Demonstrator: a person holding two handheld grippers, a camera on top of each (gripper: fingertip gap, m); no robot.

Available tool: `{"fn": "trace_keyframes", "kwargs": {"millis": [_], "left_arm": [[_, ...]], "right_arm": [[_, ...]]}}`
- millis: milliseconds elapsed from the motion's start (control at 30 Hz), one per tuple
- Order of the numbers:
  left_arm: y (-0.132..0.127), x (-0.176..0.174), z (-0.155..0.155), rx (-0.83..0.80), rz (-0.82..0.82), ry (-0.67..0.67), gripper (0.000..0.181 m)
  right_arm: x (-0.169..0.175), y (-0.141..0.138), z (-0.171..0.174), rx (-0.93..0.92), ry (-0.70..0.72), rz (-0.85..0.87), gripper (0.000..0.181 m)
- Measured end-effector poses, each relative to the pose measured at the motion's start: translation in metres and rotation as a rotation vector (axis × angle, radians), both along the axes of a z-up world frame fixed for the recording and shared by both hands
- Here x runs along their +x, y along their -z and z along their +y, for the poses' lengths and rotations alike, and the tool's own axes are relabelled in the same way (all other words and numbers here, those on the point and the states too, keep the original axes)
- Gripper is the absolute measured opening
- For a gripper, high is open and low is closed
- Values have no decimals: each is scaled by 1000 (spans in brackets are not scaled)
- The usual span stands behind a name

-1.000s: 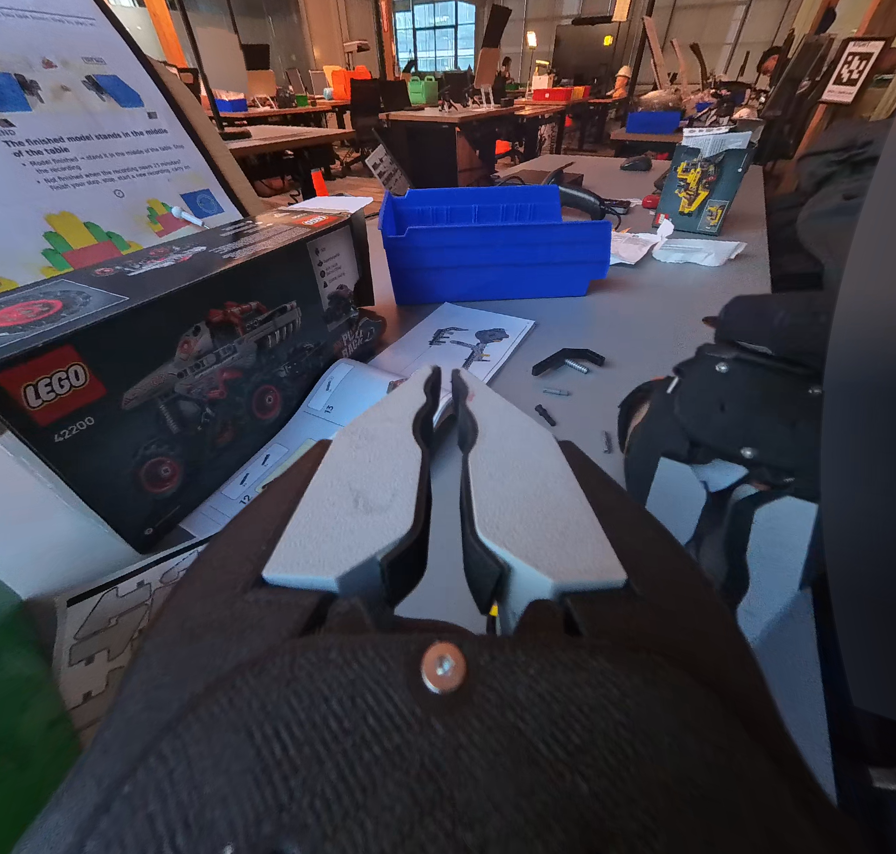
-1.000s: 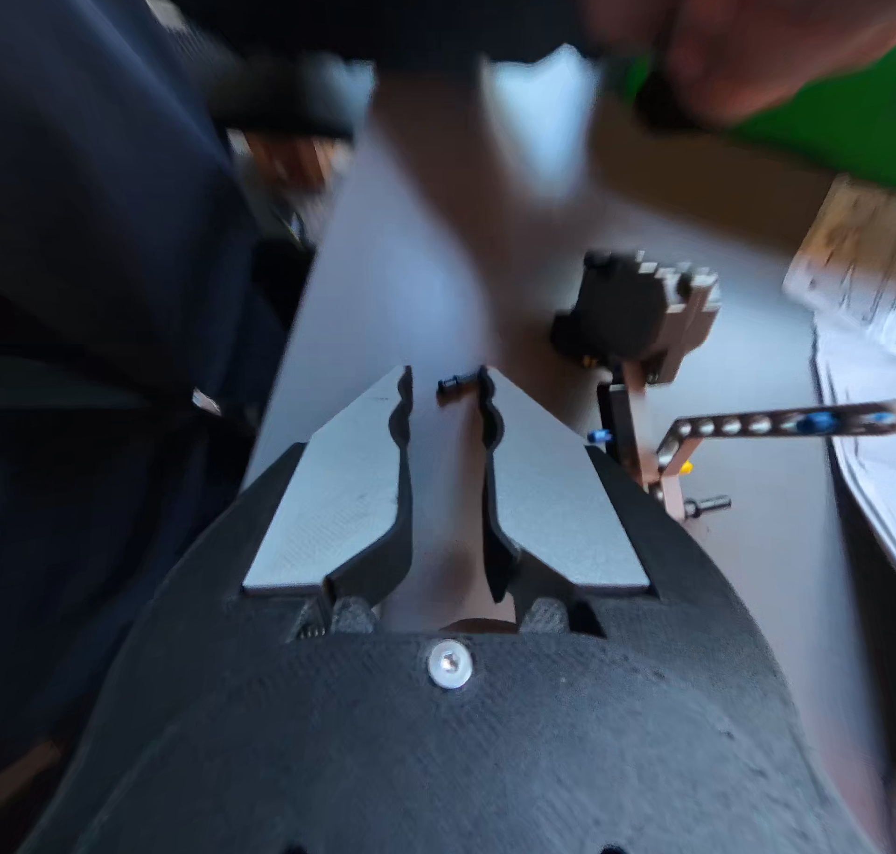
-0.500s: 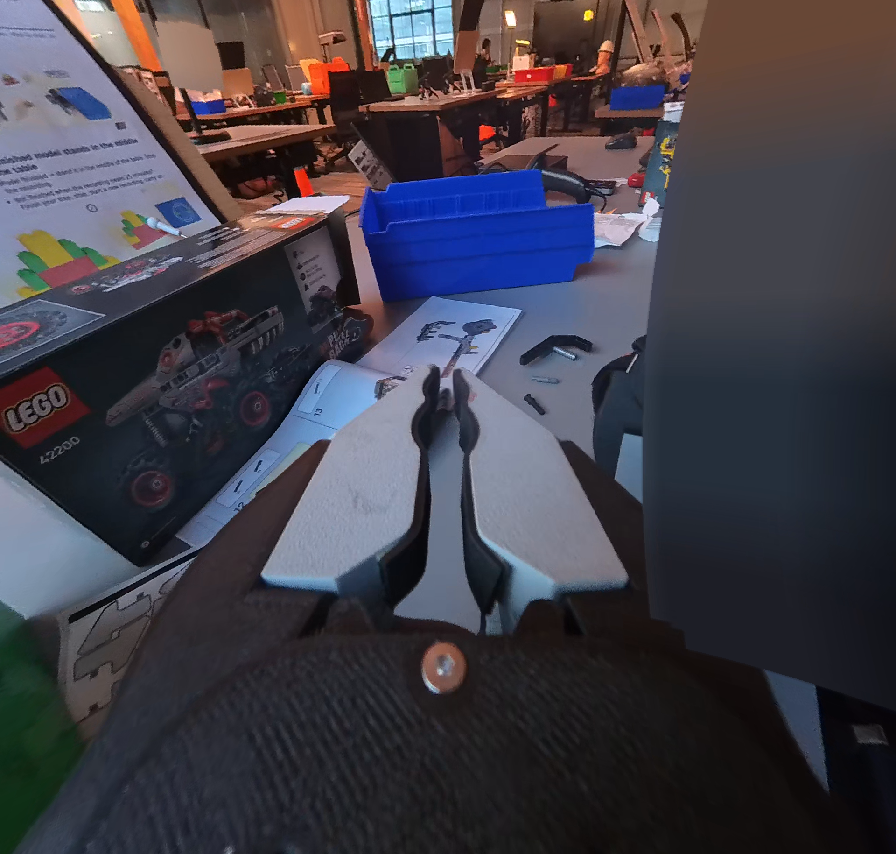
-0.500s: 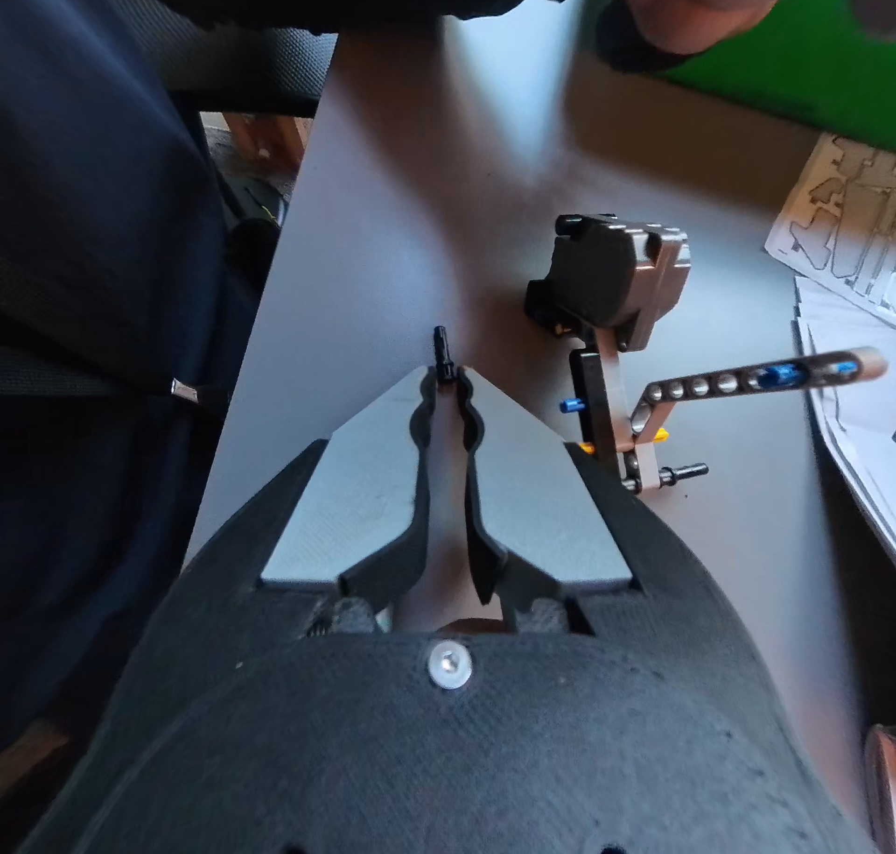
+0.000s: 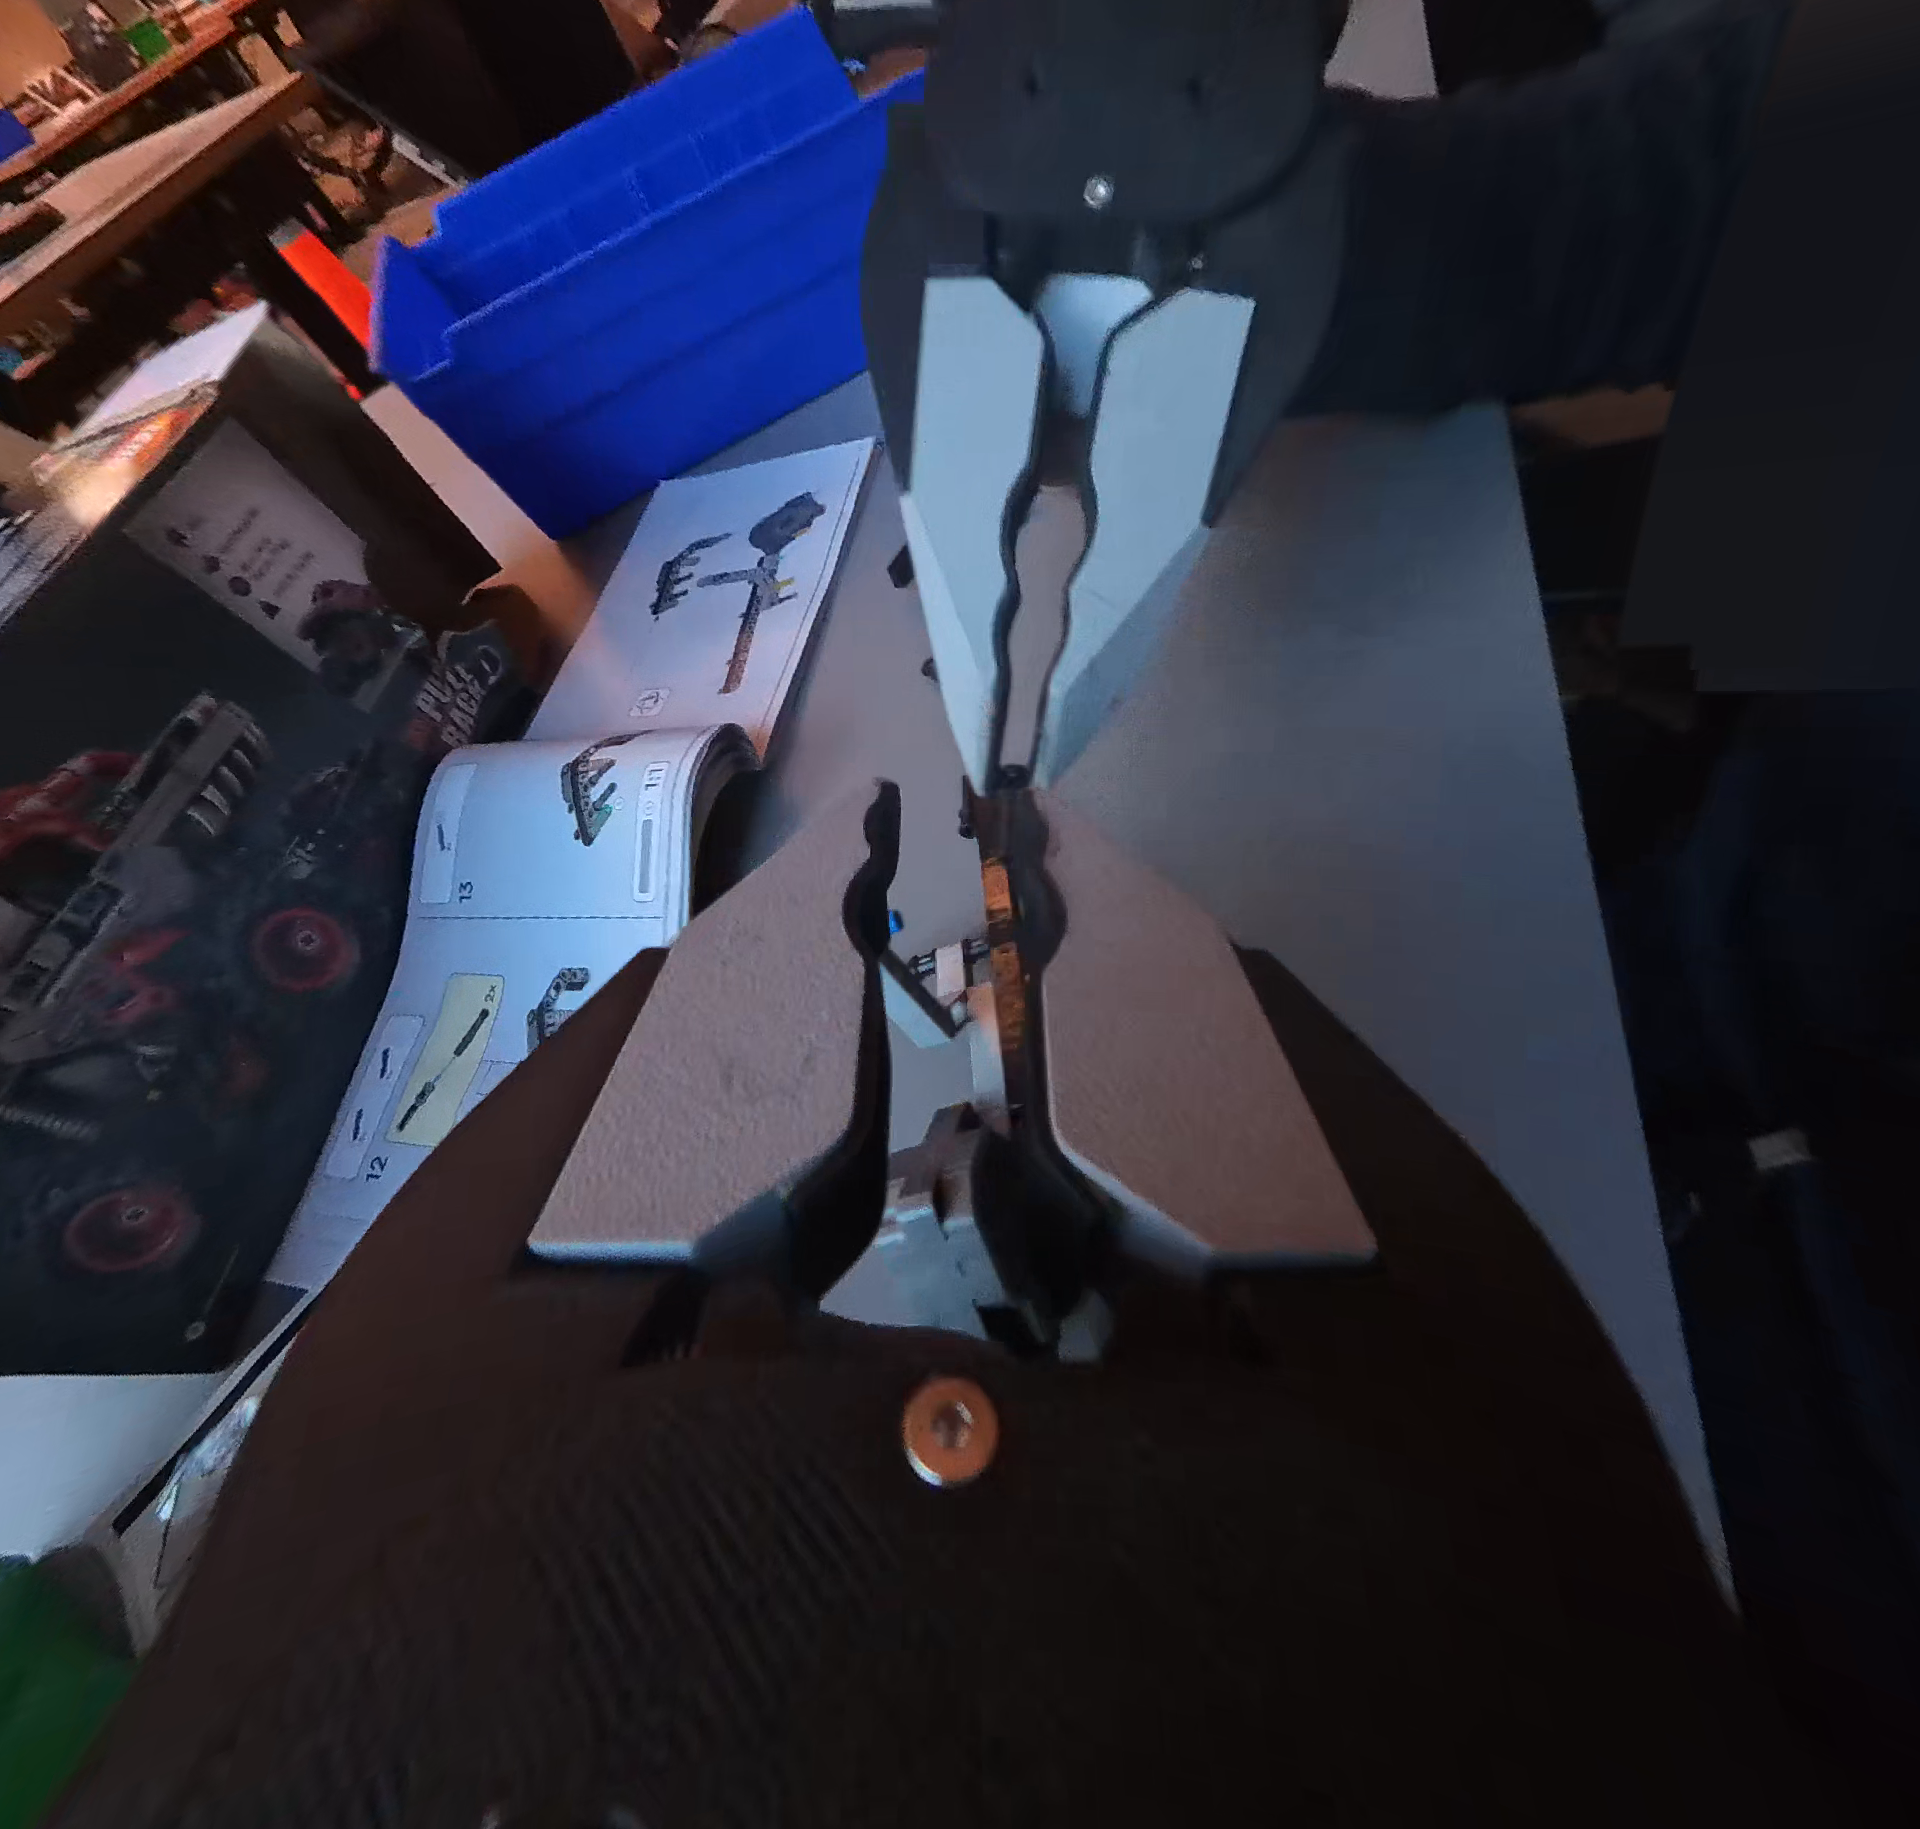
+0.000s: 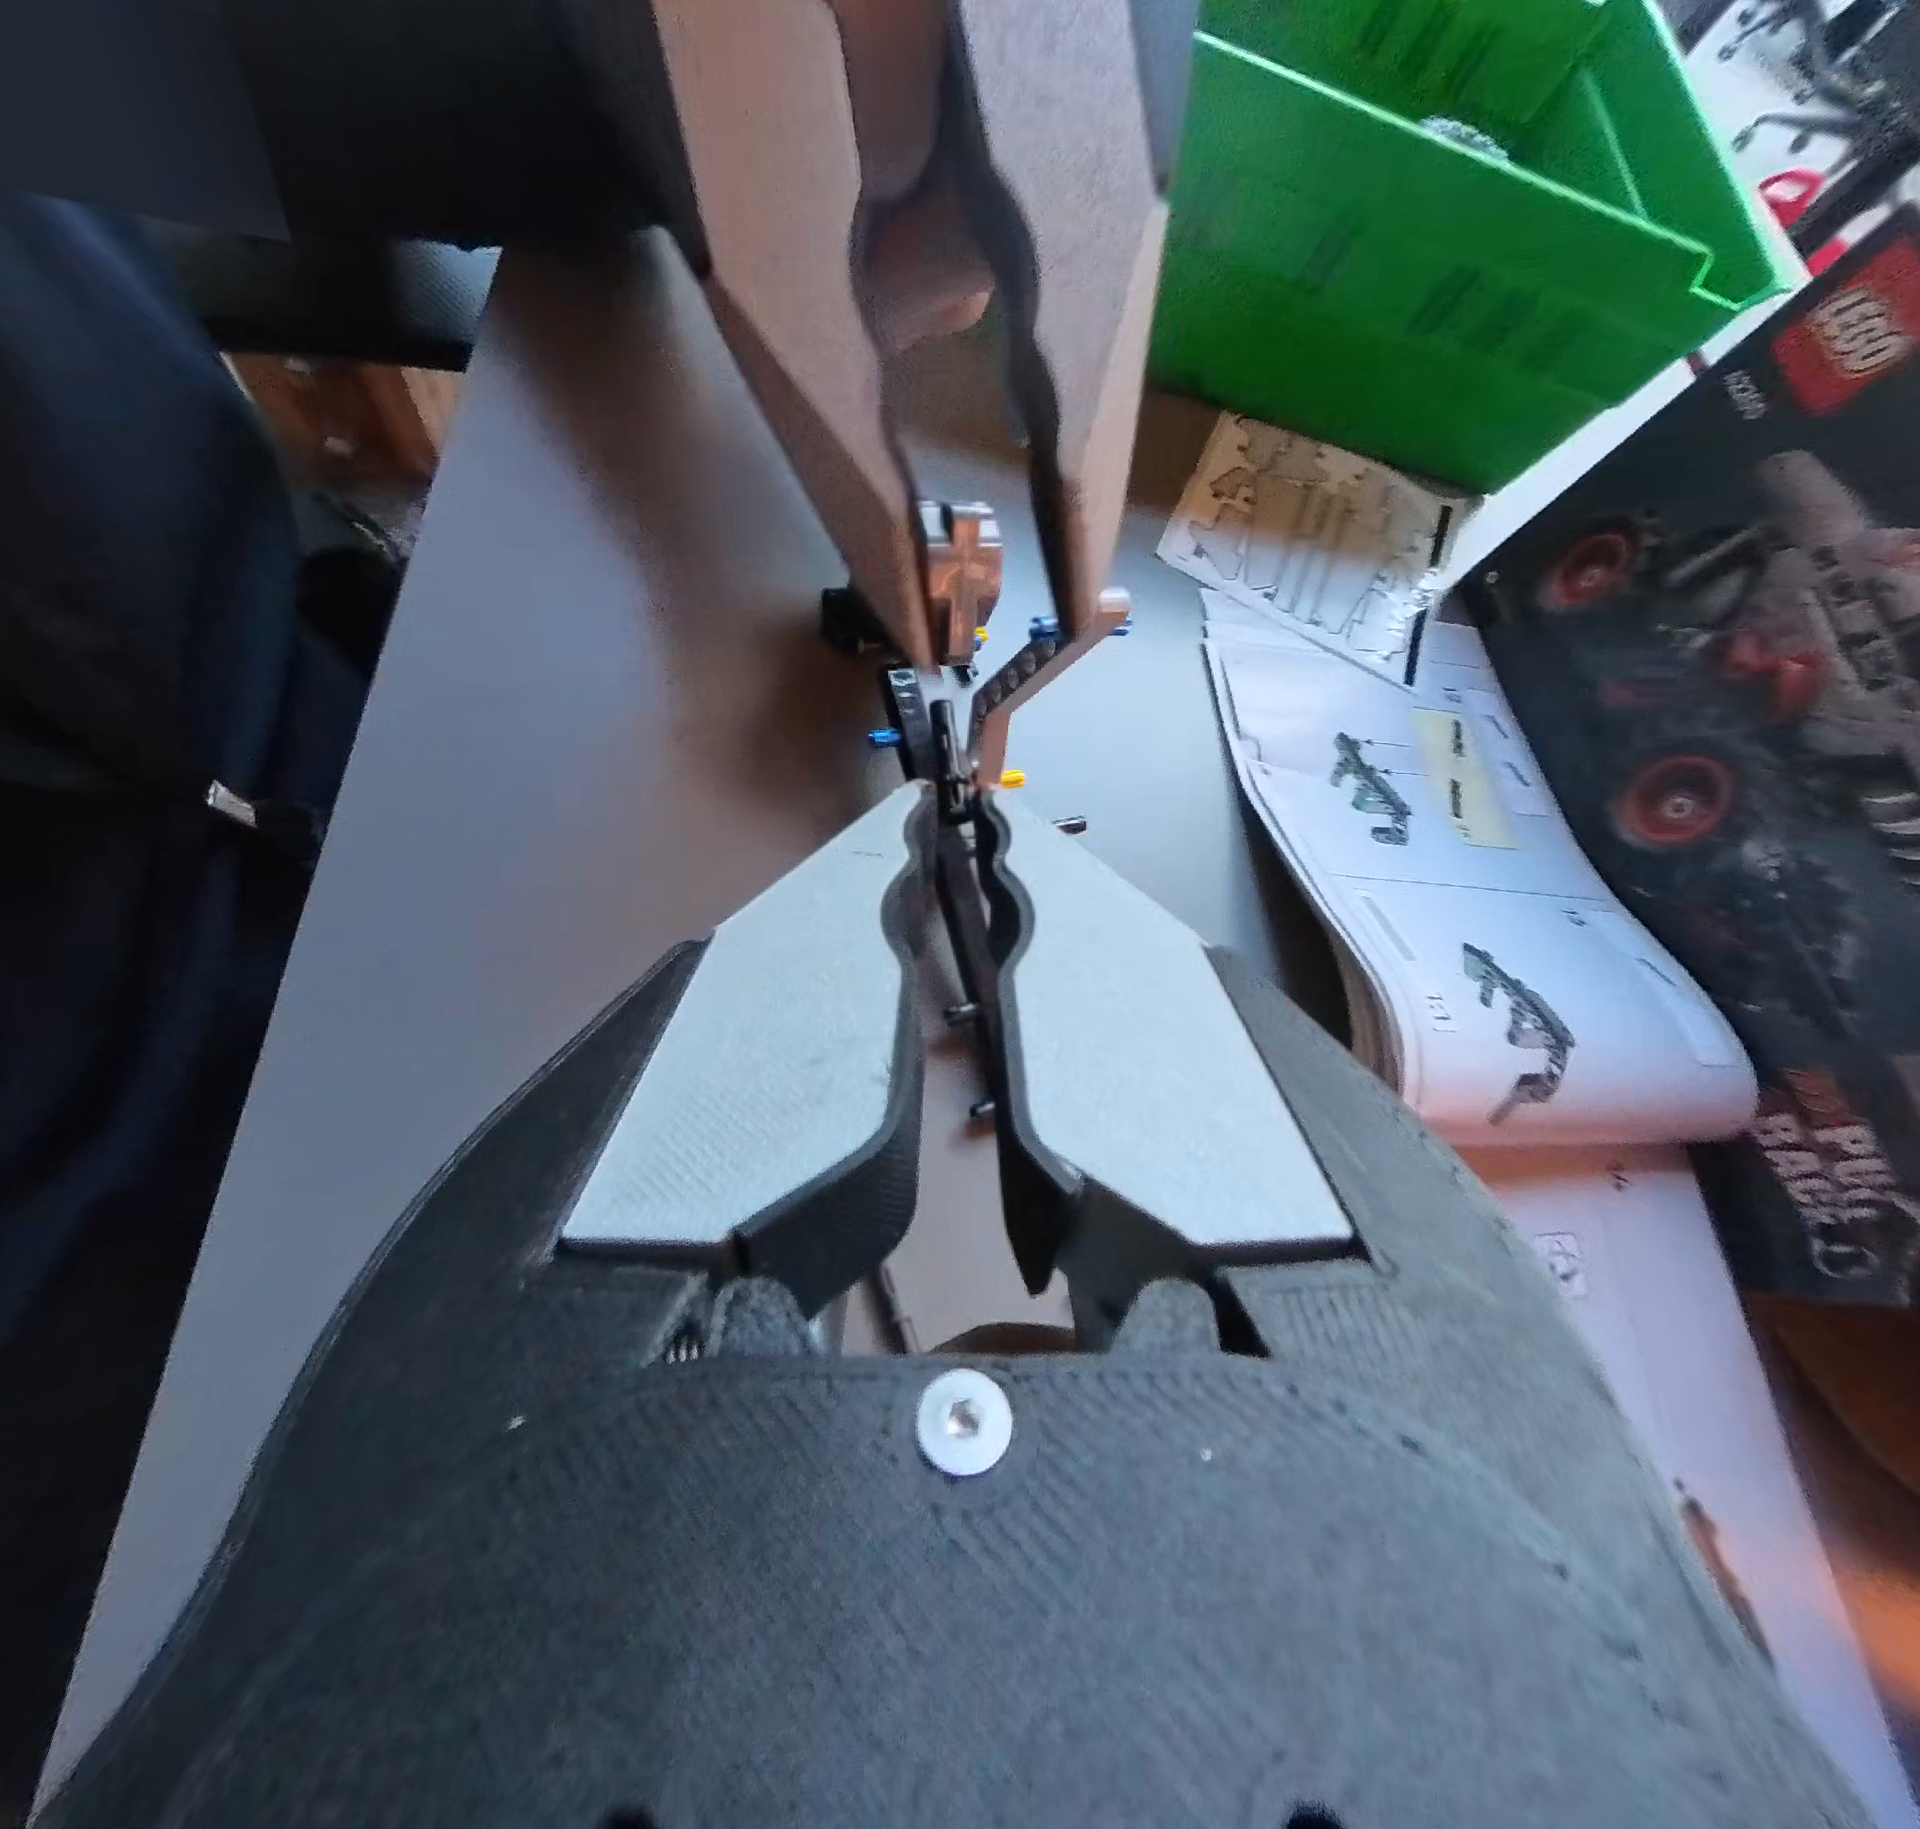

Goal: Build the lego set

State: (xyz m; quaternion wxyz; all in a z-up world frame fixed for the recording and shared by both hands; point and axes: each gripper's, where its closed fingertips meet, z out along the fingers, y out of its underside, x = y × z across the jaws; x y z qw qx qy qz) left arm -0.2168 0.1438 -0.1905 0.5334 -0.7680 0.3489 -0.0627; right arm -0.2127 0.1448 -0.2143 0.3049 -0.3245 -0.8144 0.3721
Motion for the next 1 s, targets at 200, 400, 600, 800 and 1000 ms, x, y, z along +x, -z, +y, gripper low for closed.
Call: {"fn": "trace_keyframes", "kwargs": {"millis": [200, 400, 600, 800, 1000], "left_arm": [[15, 11, -2, -29, 61, 30, 13], [18, 13, -2, -27, 82, 28, 1], [20, 11, 1, -34, 80, 12, 1], [19, 11, 2, -27, 68, 1, 1], [15, 10, 3, -14, 47, 0, 0]], "right_arm": [[1, -3, -4, 6, -6, 19, 3], [2, -4, -6, 15, -11, 26, 3], [2, -9, -5, -1, -3, 45, 3], [1, -11, -4, -6, 4, 54, 3], [1, -16, -3, -24, 8, 70, 3]]}}
